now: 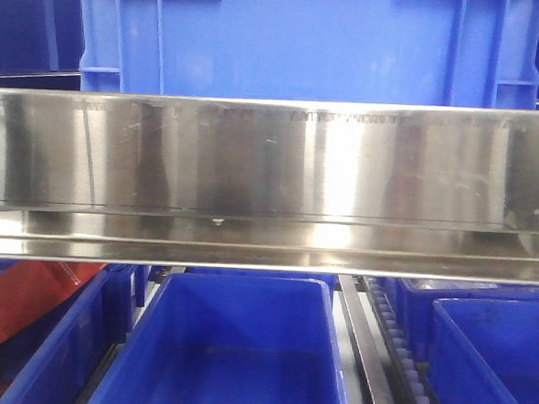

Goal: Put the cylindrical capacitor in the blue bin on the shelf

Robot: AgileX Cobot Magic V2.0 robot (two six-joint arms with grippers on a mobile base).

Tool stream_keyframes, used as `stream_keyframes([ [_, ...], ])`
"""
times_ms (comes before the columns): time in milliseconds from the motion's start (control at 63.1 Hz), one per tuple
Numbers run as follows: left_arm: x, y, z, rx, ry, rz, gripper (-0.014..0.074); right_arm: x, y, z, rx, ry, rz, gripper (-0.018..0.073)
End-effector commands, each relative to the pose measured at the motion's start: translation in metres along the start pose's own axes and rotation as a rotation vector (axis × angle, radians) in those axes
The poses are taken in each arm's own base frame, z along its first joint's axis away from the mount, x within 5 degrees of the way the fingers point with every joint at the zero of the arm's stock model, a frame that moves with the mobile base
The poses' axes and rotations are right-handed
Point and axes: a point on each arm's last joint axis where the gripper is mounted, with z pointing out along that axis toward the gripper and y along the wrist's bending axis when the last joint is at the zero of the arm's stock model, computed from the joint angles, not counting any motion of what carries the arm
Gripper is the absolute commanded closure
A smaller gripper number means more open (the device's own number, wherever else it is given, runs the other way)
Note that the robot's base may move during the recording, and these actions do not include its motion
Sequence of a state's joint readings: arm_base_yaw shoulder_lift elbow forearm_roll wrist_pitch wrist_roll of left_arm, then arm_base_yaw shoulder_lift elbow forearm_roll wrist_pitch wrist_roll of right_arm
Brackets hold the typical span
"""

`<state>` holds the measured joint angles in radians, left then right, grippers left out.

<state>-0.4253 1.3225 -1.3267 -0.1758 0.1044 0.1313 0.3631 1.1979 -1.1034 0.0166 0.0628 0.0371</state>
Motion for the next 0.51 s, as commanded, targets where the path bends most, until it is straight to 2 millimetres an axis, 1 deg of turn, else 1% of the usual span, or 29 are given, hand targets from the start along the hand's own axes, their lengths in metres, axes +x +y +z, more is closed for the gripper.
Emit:
stream_keyframes([
  [0,0.007,0.007,-0.014,-0.022,0.024,0.003,0.0708,0.005,-0.008,-0.014,0.032,0.005,-0.003,0.0725],
  [16,0.012,0.008,-0.017,-0.025,0.037,0.002,0.0708,0.008,-0.009,-0.018,0.035,0.008,-0.002,0.0725],
  [48,0.015,0.009,-0.024,-0.031,0.04,0.002,0.0708,0.011,-0.011,-0.024,0.041,0.009,-0.002,0.0725],
  [63,0.021,0.01,-0.027,-0.034,0.054,0.002,0.0708,0.016,-0.011,-0.027,0.043,0.019,-0.002,0.0725],
  [127,0.028,0.01,-0.043,-0.038,0.047,0.001,0.0708,0.023,-0.011,-0.043,0.044,0.001,-0.002,0.0725],
  [174,0.037,0.01,-0.057,-0.044,0.03,0.002,0.0708,0.03,-0.011,-0.054,0.043,-0.013,-0.002,0.0725],
  [190,0.043,0.01,-0.061,-0.047,0.034,0.002,0.0708,0.031,-0.011,-0.057,0.043,-0.02,-0.002,0.0725],
  [254,0.051,0.011,-0.081,-0.056,-0.019,-0.006,0.0708,0.044,-0.011,-0.073,0.043,-0.028,-0.003,0.0725],
  [301,0.061,0.011,-0.096,-0.063,-0.039,-0.029,0.0708,0.049,-0.011,-0.084,0.043,-0.04,-0.003,0.0725],
  [333,0.07,0.011,-0.105,-0.066,-0.034,-0.036,0.0708,0.053,-0.011,-0.091,0.042,-0.044,-0.003,0.0725],
  [444,0.091,0.01,-0.139,-0.066,-0.043,-0.037,0.0708,0.074,-0.011,-0.115,0.042,-0.046,-0.003,0.0725],
  [491,0.099,0.01,-0.149,-0.066,-0.042,-0.037,0.0708,0.08,-0.011,-0.124,0.042,-0.052,-0.003,0.0725],
])
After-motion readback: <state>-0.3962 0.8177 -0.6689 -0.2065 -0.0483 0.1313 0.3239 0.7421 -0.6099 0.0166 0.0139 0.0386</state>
